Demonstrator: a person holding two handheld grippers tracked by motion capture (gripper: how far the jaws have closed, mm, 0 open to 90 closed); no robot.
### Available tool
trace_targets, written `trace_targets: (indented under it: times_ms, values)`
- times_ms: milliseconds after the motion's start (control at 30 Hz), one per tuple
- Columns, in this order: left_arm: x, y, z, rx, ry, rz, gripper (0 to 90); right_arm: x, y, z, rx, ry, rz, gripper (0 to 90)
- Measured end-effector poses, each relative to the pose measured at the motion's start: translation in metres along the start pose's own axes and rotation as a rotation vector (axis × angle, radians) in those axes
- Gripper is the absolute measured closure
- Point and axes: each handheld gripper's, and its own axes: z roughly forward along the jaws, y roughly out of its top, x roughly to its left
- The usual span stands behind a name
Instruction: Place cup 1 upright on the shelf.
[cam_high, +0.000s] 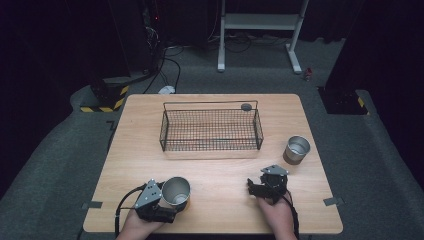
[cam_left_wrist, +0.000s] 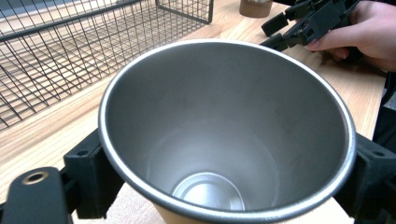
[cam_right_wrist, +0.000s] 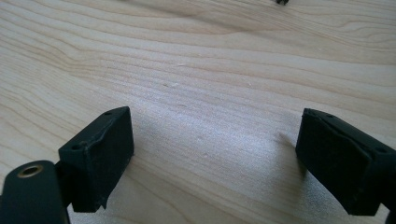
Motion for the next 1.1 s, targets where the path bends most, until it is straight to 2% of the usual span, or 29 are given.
trace_targets:
  times_ms: [367,800,1000,1100]
  values:
    - [-0.002,0.001,-0.001,-0.005,0.016,0.019,13.5,0.0,0.0,0.0,0.0,0.0,0.0,11.3]
    - [0.003,0.003,-0.008,-0.055,0.044,-0.022,13.7,0.0,0.0,0.0,0.002,0.0,0.0,11.3]
    - [0.003,0.004,-0.011,-0.067,0.047,-0.021,13.8,0.0,0.0,0.0,0.0,0.0,0.0,11.3]
    - [0.004,0.005,-0.013,-0.084,0.063,-0.027,13.8,0.0,0.0,0.0,0.002,0.0,0.0,11.3]
